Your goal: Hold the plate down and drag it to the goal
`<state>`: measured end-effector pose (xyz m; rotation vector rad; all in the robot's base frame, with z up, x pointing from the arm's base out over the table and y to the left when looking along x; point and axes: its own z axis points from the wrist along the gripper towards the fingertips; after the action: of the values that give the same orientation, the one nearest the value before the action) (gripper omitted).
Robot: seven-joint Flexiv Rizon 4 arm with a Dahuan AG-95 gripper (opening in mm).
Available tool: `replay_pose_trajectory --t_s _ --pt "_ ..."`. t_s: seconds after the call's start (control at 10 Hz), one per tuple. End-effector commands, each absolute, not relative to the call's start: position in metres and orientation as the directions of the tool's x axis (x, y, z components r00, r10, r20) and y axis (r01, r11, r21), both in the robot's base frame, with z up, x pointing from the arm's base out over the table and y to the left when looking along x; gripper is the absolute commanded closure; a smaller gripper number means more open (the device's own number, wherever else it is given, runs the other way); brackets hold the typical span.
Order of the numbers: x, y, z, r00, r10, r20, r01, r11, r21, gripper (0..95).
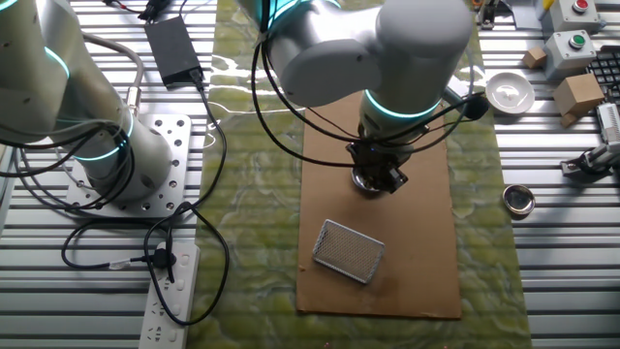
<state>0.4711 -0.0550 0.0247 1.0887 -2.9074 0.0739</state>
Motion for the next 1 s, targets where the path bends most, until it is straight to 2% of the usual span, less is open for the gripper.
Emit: replay_pose_trajectory --t_s 0.1,1.0 --pt "0.47 -0.059 0.022 -0.75 -0.66 0.048 -0.661 0.75 -0.031 95.0" --pt "0.458 -0.083 0.022 -0.717 -0.694 0.059 -0.697 0.716 -0.038 95.0"
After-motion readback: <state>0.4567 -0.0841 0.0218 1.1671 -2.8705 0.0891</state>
